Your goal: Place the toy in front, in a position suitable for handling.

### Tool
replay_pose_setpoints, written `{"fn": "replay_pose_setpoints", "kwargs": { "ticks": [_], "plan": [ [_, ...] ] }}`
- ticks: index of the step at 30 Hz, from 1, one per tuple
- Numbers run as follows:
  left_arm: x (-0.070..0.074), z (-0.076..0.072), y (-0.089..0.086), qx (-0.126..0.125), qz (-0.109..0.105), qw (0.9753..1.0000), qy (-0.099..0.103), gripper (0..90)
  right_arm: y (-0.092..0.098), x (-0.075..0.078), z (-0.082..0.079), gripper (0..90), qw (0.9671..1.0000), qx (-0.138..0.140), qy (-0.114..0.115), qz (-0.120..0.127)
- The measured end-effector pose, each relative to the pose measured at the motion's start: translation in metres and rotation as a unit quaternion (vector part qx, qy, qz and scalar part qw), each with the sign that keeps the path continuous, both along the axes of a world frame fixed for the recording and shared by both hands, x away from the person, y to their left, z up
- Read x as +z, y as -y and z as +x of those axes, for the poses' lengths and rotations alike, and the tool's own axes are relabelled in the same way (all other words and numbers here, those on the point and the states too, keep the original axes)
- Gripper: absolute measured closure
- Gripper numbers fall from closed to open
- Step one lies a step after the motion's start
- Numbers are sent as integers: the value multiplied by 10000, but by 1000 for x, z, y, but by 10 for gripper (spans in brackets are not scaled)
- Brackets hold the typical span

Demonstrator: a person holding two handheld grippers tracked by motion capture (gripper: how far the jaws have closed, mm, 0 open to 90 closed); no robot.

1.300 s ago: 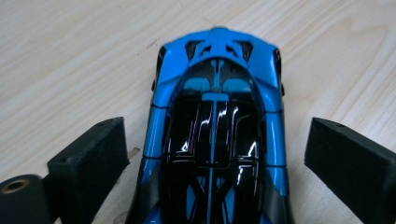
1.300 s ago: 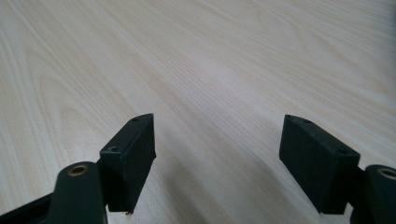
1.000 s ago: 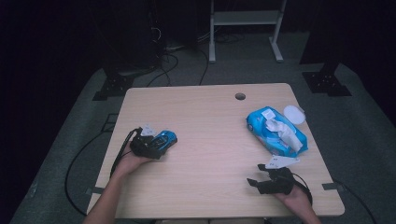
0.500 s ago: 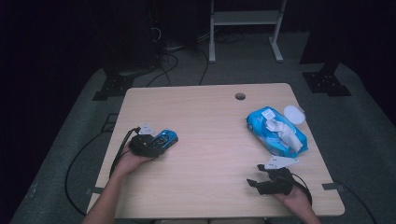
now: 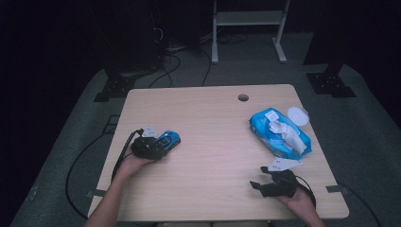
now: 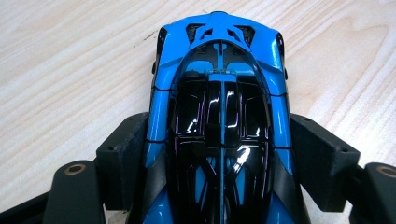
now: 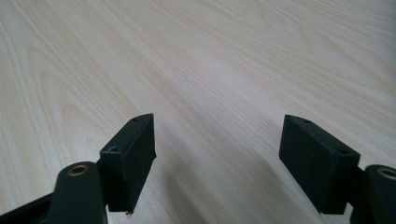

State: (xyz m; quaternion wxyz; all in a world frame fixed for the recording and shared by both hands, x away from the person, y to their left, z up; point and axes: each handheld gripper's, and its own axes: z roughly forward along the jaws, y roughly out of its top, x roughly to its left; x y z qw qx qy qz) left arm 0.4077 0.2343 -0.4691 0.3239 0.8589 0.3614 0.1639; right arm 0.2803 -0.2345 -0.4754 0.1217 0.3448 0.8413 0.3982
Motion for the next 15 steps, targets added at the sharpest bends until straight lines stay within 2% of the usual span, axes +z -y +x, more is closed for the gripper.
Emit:
{"fn": "replay_pose_setpoints", "kwargs": {
  "ticks": [4, 10, 15],
  "plan": [
    [3, 0, -4, 14, -103, 9999, -16, 272, 1, 0, 0, 259, 10000, -8, -12, 3],
    [3, -1, -2, 18, -14, 10000, 24, 273, 0, 0, 0, 259, 10000, -9, -7, 0],
    [2, -1, -3, 31, -74, 10000, -20, 273, 1, 0, 0, 259, 10000, -10, 1, 4]
  ]
}}
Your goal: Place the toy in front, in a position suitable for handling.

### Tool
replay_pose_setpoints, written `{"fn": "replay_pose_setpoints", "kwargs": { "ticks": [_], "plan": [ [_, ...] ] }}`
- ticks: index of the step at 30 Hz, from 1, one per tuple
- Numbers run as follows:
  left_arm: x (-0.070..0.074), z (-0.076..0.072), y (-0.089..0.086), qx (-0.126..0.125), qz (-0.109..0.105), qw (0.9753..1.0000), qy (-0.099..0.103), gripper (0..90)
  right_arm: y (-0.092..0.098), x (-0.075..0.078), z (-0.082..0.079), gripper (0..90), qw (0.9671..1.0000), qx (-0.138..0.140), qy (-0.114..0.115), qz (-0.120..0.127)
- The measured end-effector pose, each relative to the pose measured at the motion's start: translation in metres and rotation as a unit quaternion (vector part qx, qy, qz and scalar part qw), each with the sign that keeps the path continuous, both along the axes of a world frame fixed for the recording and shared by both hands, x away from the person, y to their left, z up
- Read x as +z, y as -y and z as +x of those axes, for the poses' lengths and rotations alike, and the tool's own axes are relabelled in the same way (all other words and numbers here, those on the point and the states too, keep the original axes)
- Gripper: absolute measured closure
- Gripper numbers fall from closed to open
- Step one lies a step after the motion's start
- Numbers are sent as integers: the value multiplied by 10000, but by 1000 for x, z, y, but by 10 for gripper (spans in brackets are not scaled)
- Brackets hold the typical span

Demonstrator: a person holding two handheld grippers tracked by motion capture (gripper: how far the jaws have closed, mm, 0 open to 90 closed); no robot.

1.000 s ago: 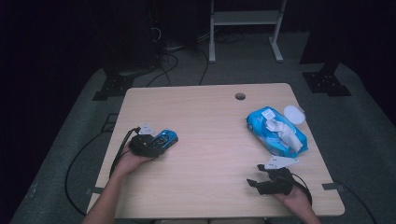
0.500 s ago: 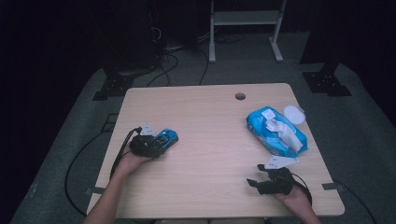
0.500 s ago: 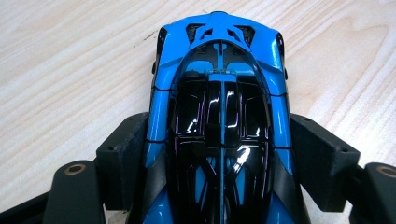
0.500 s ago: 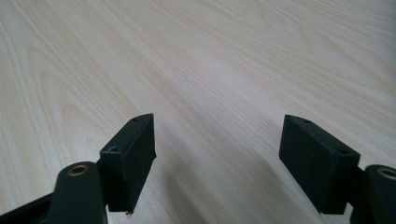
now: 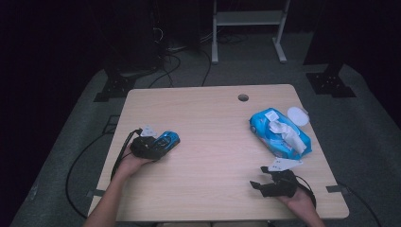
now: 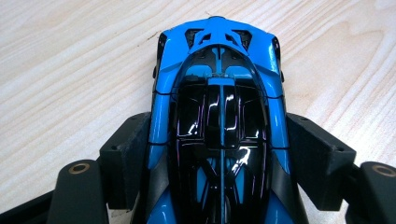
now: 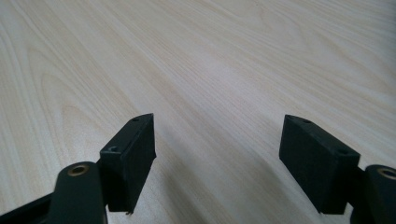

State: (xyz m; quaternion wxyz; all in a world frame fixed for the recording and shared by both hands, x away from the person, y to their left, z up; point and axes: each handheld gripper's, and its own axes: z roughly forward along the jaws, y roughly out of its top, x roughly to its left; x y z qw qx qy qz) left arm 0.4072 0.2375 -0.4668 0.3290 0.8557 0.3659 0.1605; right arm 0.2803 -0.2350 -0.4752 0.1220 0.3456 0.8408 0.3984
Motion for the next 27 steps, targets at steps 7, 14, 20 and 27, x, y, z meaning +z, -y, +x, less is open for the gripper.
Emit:
{"fn": "replay_pose_setpoints", "kwargs": {
  "ticks": [7, 14, 20, 27],
  "plan": [
    [1, -1, -2, -36, -53, 10000, 48, 274, 0, 0, 1, 259, 10000, 4, -6, -9],
    [2, -1, -2, -14, -65, 10000, 47, 275, 0, 0, 1, 259, 10000, -2, -2, -8],
    [0, 0, 2, 59, 21, 10000, 12, 269, 0, 0, 1, 259, 10000, 6, -5, -19],
    [6, 6, 7, 98, 223, 9997, -38, 197, 0, 0, 0, 259, 10000, 24, -6, -20]
  ]
}}
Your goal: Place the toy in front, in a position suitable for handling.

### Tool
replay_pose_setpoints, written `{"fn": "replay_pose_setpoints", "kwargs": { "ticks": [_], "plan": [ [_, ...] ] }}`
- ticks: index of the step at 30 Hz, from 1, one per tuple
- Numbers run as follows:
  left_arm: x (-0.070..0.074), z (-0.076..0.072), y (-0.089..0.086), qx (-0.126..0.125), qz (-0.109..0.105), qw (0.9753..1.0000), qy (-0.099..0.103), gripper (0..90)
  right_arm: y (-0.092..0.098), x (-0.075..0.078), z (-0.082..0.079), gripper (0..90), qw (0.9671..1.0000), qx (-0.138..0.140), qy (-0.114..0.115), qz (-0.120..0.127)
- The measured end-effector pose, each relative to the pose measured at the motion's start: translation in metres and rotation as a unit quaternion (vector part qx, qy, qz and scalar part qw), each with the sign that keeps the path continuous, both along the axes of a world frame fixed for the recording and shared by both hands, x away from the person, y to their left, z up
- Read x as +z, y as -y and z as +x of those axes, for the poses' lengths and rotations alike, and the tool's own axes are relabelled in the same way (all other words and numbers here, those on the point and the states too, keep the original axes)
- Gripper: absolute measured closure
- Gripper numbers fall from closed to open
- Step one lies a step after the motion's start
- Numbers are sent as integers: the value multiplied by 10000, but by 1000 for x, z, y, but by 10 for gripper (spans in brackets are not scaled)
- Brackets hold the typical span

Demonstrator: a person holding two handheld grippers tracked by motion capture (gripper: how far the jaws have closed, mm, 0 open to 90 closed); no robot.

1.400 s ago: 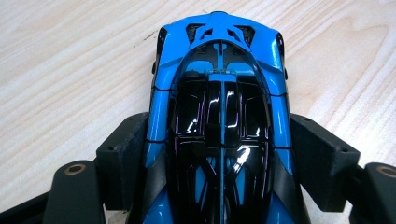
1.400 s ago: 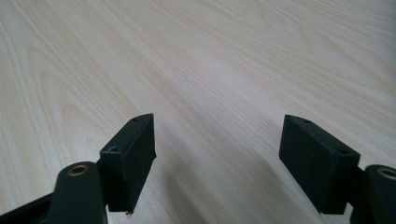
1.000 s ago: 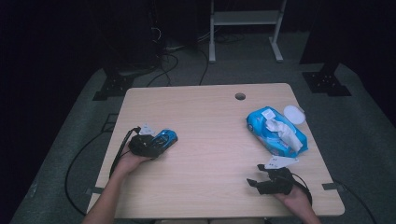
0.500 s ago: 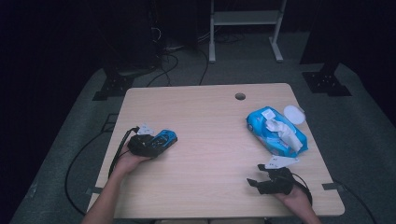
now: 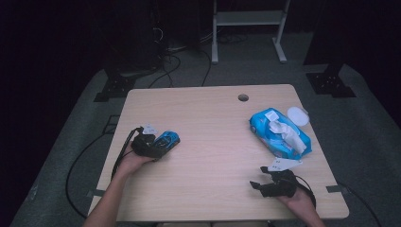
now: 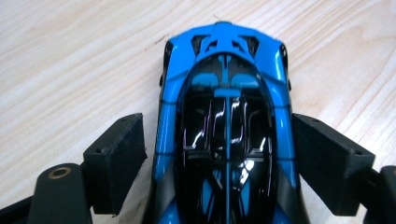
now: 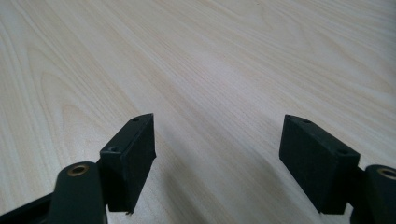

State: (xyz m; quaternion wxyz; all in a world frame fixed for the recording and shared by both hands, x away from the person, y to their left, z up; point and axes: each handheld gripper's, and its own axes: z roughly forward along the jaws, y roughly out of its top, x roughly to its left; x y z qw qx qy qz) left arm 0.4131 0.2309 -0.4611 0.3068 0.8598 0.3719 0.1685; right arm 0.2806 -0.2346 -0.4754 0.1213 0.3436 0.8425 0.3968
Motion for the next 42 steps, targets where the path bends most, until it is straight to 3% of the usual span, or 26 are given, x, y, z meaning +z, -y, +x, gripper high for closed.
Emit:
{"fn": "replay_pose_setpoints", "kwargs": {
  "ticks": [5, 12, 25, 33, 38, 42],
  "plan": [
    [-4, 3, 5, -27, 162, 9998, -74, 197, 1, 0, 0, 259, 10000, -3, 9, 18],
    [-1, 0, 5, -115, 102, 9999, 12, 278, 1, 1, 0, 259, 10000, 10, 20, 11],
    [0, -1, 3, -130, 124, 9998, 25, 280, 1, 0, 0, 259, 10000, -6, 7, 12],
    [9, -4, -5, -39, -47, 9999, 143, 281, 2, 0, 1, 259, 10000, -29, 23, 43],
    [26, -11, 2, -267, -98, 9992, 291, 281, 5, 4, 1, 259, 9998, -114, 113, 109],
    [40, -19, 23, -674, -116, 9968, 411, 281, 10, 8, 1, 259, 9993, -202, 249, 191]
  ]
}}
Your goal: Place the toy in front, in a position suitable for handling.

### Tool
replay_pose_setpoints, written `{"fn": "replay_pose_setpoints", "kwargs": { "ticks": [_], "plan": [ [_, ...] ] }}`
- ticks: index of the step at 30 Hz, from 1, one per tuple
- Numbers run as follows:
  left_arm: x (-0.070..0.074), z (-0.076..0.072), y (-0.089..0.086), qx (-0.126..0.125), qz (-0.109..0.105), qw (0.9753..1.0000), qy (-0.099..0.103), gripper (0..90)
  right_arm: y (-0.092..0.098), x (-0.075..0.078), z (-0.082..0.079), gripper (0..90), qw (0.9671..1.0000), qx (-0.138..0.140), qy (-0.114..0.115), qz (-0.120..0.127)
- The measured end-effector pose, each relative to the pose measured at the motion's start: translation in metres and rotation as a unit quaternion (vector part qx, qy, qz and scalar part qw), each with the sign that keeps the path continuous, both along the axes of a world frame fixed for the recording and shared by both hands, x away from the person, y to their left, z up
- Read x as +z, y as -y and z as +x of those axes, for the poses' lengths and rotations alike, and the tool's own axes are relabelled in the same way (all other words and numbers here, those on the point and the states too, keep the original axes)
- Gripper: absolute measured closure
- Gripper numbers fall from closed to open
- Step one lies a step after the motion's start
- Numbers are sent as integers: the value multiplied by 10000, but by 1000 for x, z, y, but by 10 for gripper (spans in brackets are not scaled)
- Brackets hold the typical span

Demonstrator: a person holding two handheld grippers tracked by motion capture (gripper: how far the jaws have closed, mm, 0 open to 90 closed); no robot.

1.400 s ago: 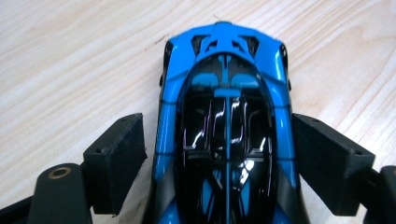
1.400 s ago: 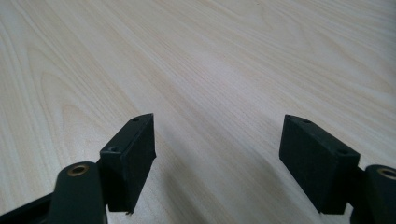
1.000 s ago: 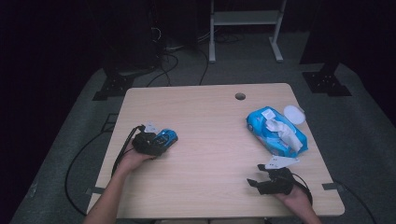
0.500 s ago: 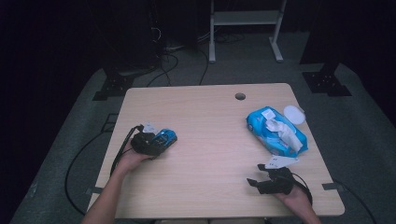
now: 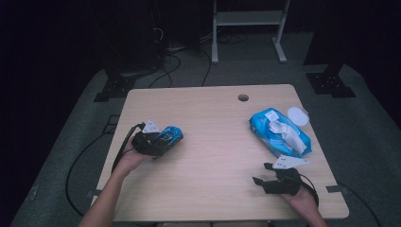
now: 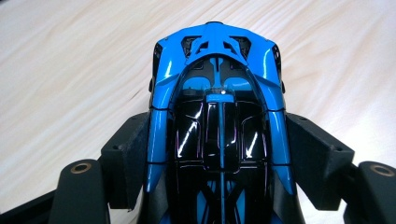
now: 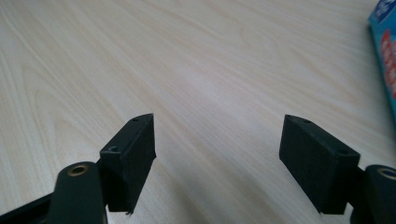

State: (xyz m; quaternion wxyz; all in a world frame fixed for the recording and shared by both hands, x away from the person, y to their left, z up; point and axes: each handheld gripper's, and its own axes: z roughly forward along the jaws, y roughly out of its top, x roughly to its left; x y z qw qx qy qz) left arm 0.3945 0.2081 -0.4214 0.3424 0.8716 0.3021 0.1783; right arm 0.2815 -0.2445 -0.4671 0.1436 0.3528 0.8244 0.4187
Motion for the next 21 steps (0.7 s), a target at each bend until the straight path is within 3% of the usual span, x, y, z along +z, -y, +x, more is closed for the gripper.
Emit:
{"fn": "replay_pose_setpoints", "kwargs": {
  "ticks": [3, 9, 16, 21],
  "plan": [
    [5, -6, 21, -450, -3, 9990, -22, 280, 3, 2, -1, 259, 10000, -57, 48, 61],
    [6, -21, 65, -1153, -83, 9933, -29, 280, 7, 3, -1, 259, 9998, -106, 86, 108],
    [-4, -35, 108, -1670, -97, 9858, -135, 280, 10, 4, -2, 259, 9997, -154, 106, 133],
    [-17, -41, 127, -1899, 34, 9816, -199, 280, 12, 3, -2, 259, 9997, -181, 115, 140]
  ]
}}
